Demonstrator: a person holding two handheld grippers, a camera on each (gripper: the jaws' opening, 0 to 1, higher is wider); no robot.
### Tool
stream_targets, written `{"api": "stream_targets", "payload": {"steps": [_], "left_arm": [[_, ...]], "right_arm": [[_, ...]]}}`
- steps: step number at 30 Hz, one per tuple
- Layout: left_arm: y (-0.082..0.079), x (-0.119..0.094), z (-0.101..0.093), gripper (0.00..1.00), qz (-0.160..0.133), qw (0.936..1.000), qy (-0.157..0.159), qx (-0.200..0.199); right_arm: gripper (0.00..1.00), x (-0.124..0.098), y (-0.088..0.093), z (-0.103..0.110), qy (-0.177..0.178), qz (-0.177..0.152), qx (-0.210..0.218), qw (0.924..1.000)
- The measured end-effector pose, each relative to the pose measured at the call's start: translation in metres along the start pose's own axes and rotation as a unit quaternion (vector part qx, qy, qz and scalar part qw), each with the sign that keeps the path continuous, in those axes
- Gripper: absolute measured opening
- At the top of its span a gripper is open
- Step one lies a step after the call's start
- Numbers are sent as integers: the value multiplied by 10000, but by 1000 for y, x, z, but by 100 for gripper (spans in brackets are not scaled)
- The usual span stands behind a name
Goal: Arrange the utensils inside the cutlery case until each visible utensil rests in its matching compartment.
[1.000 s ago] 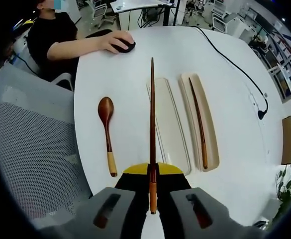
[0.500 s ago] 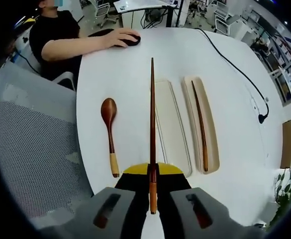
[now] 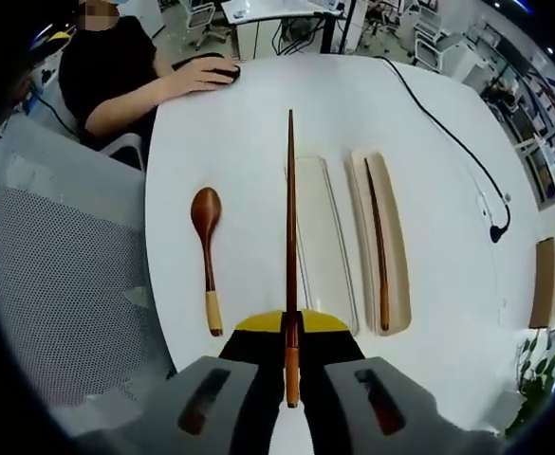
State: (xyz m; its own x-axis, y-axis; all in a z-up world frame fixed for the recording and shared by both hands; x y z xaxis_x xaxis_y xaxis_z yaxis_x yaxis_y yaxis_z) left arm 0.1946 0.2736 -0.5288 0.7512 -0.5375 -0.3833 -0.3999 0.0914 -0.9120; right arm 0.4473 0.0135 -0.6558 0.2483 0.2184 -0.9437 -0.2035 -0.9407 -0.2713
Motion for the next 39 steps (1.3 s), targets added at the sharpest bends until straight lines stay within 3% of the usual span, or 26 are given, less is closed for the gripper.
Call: {"api": "stream_targets", "payload": {"steps": [13,23,39], "left_arm": [[-2,4,5,70,-9,10000,-36,-38],[-1,4,9,70,11,9999,-93,-75],[1,4,7,70,0,10000,-63,-71]], "right_arm": [[0,-5,-3,-22,-14,90,-211,9997],[0,0,-6,-21,-78,64,-238,9997],[0,2,6,-21,-91,140,-154,9997]]}}
Point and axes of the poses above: the point that each gripper's makers call its tool centre point, and the gripper's own axes: x roughly forward along the fingers, z roughly to its left, y roughly out of its underside, the point moved 7 cm from there along -x, roughly backward along the fingers, and after that the axes turned 8 degrees about y, right-handed, at the moved point
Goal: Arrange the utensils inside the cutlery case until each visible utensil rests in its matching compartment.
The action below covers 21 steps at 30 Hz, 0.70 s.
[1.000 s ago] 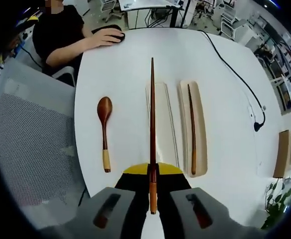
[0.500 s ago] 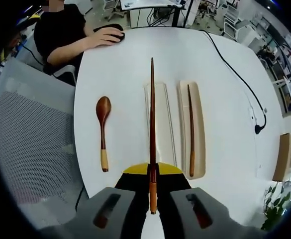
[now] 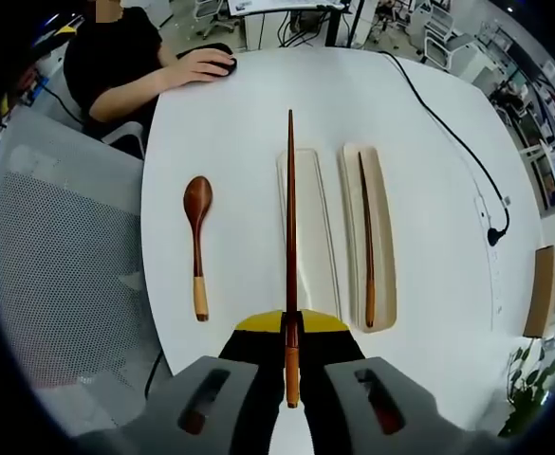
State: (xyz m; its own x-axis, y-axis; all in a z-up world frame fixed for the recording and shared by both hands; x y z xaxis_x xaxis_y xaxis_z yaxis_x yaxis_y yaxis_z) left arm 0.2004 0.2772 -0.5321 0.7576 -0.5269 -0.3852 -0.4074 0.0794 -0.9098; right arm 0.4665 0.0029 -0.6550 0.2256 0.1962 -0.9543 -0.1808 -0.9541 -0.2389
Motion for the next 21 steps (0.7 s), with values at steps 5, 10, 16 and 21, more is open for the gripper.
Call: {"api": "stream_targets", "payload": {"steps": [5,10,16,21], "left_arm": [[1,-2,0,70,-7,10000,-16,-11],[2,-3,0,70,-6,10000,-31,-21],[2,-4,0,70,-24,10000,-55,-43],[4,-2,-2,70,-38,10000,-44,-62]], "right_arm": [[0,0,-1,6,-21,8,-1,10000],[0,2,-2,10,-51,0,-3,10000],[0,3,1,10,-70,17,15,10000],[0,2,3,9,-54,28,30,10000]]}}
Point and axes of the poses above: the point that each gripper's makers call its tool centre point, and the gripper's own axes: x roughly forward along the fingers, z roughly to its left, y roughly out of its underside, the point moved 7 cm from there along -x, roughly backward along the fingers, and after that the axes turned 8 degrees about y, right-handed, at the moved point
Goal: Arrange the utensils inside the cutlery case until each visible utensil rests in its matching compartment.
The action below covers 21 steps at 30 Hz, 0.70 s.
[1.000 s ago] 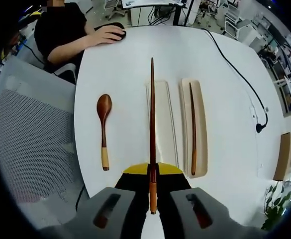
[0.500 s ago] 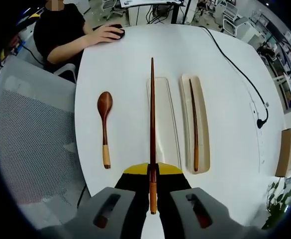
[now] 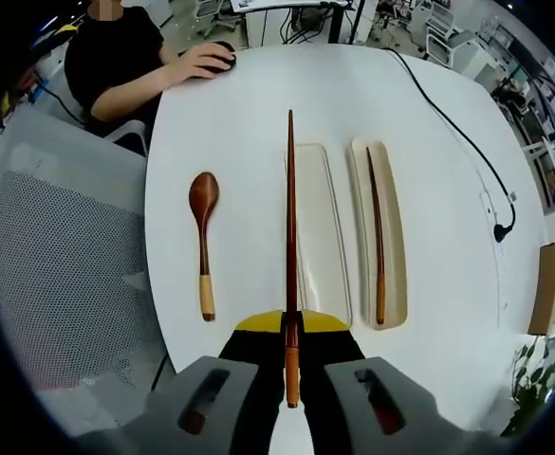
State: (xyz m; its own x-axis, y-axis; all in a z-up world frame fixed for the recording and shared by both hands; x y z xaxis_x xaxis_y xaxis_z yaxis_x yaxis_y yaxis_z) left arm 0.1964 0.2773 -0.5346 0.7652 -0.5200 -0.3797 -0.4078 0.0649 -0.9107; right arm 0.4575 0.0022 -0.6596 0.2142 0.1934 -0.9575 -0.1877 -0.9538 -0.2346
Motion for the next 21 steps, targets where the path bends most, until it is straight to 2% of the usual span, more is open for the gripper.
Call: {"api": "stream_targets", "payload": {"steps": [21], "left_arm": [[2,3,0,70,11,10000,14,-48]], "right_arm": [[0,-13,-2,-27,154,66,-157,9997]]}}
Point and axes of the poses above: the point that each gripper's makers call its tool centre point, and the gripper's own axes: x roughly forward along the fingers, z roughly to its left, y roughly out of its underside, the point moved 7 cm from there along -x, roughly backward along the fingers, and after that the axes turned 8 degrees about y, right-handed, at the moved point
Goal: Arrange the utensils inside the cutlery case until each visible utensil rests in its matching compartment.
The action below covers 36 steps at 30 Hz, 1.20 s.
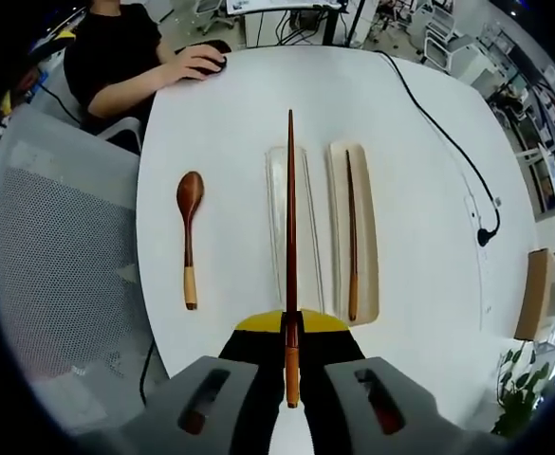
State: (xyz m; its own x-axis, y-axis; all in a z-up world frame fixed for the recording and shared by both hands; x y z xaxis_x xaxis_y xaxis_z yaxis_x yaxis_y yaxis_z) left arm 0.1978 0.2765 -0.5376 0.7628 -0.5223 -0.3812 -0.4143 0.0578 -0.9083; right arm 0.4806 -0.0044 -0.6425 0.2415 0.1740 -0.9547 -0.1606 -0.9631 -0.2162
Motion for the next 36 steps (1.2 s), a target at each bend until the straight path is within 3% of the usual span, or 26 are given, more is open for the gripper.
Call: {"api": "stream_targets", "payload": {"steps": [12,24,36], "left_arm": [[-4,2,1,70,-111,9999,30,-50],[1,3,5,70,-25,9999,16,-119],[-5,10,5,70,-12,9999,102,-60]], "right_arm": [[0,0,-4,-29,5,235,-138,9996],[0,-5,-3,-38,-3,290,-159,9995],[0,-3,0,-46,-168,286,-70,9994]]}}
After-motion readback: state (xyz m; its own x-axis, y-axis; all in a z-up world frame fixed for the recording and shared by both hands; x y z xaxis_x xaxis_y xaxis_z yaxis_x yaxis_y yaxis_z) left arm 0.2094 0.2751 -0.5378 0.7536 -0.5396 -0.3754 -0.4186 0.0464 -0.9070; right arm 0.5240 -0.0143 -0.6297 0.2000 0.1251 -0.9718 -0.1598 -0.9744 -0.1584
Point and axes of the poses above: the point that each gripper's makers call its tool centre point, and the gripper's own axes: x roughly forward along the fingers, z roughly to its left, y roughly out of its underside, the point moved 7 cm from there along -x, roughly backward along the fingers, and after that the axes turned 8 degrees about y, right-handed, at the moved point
